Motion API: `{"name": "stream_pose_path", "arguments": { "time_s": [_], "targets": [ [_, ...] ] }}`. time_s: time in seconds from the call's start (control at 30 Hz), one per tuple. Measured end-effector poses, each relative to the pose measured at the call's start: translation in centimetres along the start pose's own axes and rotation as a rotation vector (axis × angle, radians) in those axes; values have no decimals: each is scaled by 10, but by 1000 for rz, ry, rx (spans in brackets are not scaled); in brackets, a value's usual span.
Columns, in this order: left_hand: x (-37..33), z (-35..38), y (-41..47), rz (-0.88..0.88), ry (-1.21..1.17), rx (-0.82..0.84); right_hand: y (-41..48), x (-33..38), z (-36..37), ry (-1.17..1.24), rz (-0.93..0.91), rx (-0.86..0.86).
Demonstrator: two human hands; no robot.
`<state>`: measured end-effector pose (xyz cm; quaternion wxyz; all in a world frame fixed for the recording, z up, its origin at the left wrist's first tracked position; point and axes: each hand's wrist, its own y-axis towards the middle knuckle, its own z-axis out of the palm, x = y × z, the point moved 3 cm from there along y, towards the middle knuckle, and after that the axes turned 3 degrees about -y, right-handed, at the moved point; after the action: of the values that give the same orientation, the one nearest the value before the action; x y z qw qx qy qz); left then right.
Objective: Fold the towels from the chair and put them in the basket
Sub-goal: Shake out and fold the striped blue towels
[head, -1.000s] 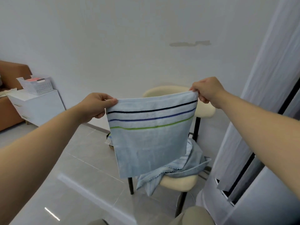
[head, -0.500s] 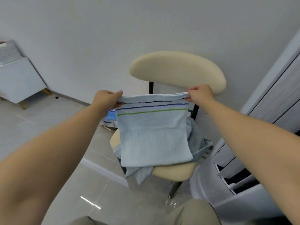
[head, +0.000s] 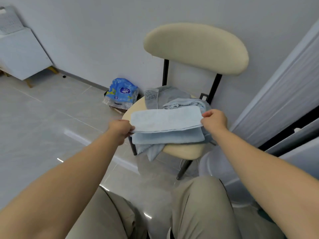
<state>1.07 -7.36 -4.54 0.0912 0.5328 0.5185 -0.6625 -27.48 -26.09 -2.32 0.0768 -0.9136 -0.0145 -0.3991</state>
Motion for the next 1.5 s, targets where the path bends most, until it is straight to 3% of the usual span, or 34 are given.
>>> {"name": "stream_pose_path", "arguments": {
  "time_s": [0.3,0.77,0.9,1.13,1.33,1.5],
  "targets": [
    [53,1,19,-58,57,17,-8,-38,20,-78,82,48],
    [71,13,34,-127,159,113,4,-61,45,-134,210,189],
    [67,13,36,-169,154,135,19,-58,52,-46,253,239],
    [36,18,56,-98,-17,198,48,-47,60,168,382,322],
    [13,32,70,-188,14,234,66,-35,66,82,351,321],
    [0,41,74,-38,181,152,66,-34,73,-10,241,256]
  ]
}}
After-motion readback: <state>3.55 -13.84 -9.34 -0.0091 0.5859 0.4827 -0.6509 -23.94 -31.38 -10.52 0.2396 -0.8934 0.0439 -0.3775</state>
